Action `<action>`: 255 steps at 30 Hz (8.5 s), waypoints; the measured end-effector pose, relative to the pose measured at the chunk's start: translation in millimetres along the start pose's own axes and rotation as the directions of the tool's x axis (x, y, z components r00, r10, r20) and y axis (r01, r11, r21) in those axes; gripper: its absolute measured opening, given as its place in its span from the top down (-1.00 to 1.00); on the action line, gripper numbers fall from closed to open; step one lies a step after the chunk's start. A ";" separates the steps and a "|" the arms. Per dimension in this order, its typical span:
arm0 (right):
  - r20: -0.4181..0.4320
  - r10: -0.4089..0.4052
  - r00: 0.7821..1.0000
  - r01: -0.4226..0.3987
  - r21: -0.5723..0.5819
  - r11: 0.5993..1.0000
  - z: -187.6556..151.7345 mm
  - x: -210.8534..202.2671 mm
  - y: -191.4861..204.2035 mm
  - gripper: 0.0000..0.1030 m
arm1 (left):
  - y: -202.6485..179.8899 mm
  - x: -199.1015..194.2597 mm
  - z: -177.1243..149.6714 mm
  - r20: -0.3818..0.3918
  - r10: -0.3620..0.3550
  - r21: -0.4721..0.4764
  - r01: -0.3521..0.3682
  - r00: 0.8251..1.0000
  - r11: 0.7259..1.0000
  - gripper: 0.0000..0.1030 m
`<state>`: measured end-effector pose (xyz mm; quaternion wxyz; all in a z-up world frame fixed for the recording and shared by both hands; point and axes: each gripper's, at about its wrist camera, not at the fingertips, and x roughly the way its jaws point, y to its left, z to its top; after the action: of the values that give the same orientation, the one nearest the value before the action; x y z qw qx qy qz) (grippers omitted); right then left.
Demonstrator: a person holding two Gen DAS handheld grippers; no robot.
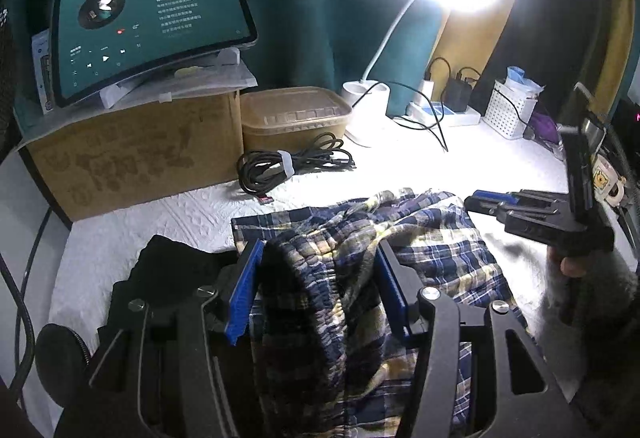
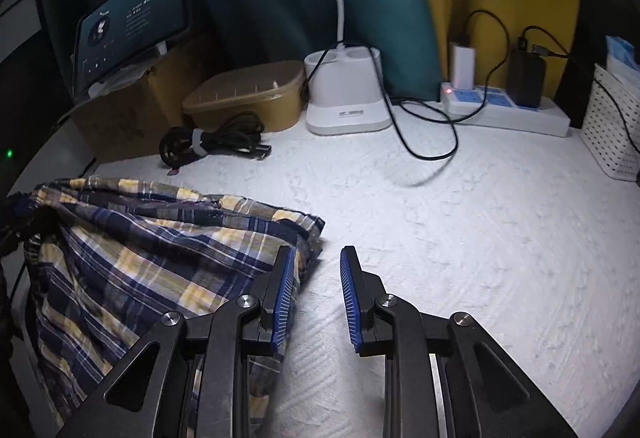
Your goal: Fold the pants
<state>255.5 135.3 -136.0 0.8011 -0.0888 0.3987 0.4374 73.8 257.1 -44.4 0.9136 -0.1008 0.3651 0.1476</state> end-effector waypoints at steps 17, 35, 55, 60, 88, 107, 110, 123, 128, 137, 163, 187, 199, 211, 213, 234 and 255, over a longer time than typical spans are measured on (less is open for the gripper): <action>-0.040 -0.006 0.999 0.005 -0.011 1.000 1.4 26.1 -0.7 0.25 | 34.4 54.6 -8.4 -0.099 0.143 -0.031 -0.146 0.985 0.989 -0.53; -0.037 -0.033 0.999 0.034 0.036 0.999 -3.8 2.9 -9.7 0.02 | 32.4 43.0 5.0 -0.052 0.125 -0.055 -0.127 0.991 0.990 -0.55; -0.071 -0.014 0.997 0.013 -0.016 1.000 -34.3 -11.5 19.7 0.02 | 15.8 22.0 -43.4 -0.097 0.134 -0.044 -0.139 0.986 0.989 -0.55; -0.091 -0.019 0.996 0.017 -0.018 1.000 -40.8 -7.7 20.9 0.02 | 28.4 26.9 -54.7 -0.120 0.172 -0.041 -0.178 0.978 0.983 -0.55; -0.087 -0.058 0.994 0.051 -0.082 0.995 -99.7 -49.8 58.5 0.02 | 6.7 -17.8 -99.8 -0.062 0.116 -0.085 -0.121 0.991 0.989 -0.56; -0.026 -0.132 0.991 0.131 -0.037 0.991 -145.5 -113.2 36.0 0.02 | -30.4 -53.2 -110.3 0.042 0.085 -0.022 -0.084 0.995 0.996 -0.56; -0.012 -0.147 0.989 0.146 -0.023 0.989 -152.3 -126.4 30.1 0.02 | -42.4 -55.8 -109.4 0.047 0.065 0.000 -0.065 0.997 0.998 -0.56; 0.071 -0.228 0.971 0.224 0.067 0.972 -182.1 -194.8 -2.0 0.02 | -99.0 -71.7 -106.0 0.097 0.009 0.111 -0.020 0.995 0.994 -0.56; 0.102 -0.262 0.960 0.252 0.099 0.963 -193.0 -219.2 -13.5 0.02 | -128.0 -81.5 -105.0 0.129 -0.019 0.175 -0.004 0.991 0.985 -0.56; 0.155 -0.323 0.934 0.300 0.156 0.941 -208.0 -262.9 -33.4 0.02 | -160.8 -99.1 -99.1 0.167 -0.093 0.165 0.066 0.982 0.984 -0.56; 0.386 -0.455 0.803 0.418 0.181 0.890 -195.7 -366.0 -17.0 -0.68 | -210.2 -188.0 -83.2 0.424 -0.093 0.211 0.002 0.901 0.978 -0.82; 0.516 -0.428 0.742 0.427 0.129 0.895 -180.2 -419.2 31.9 -0.73 | -197.1 -219.6 -79.1 0.519 -0.035 0.151 -0.050 0.854 0.987 -0.98; 0.515 -0.430 0.741 0.419 0.146 0.896 -180.2 -418.5 29.8 -0.74 | -192.1 -215.6 -79.2 0.524 -0.026 0.141 -0.056 0.851 0.988 -0.98; 0.511 -0.437 0.740 0.420 0.155 0.894 -183.7 -418.0 27.7 -0.74 | -193.6 -215.1 -81.8 0.526 -0.030 0.151 -0.058 0.850 0.987 -0.98; 0.511 -0.436 0.741 0.419 0.155 0.895 -183.9 -418.2 27.6 -0.74 | -193.6 -215.1 -81.5 0.525 -0.031 0.152 -0.058 0.850 0.987 -0.98; 0.509 -0.437 0.742 0.425 0.148 0.893 -186.2 -416.3 28.5 -0.74 | -192.1 -214.1 -81.8 0.527 -0.040 0.161 -0.054 0.849 0.985 -0.98; 0.509 -0.438 0.741 0.427 0.147 0.892 -185.8 -416.1 28.5 -0.75 | -190.3 -212.6 -83.2 0.520 -0.051 0.167 -0.042 0.853 0.985 -0.98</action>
<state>4.7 -201.0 44.2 0.9595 -0.0465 0.1355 0.2425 -60.6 13.0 59.1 0.9840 0.0216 0.1144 0.1351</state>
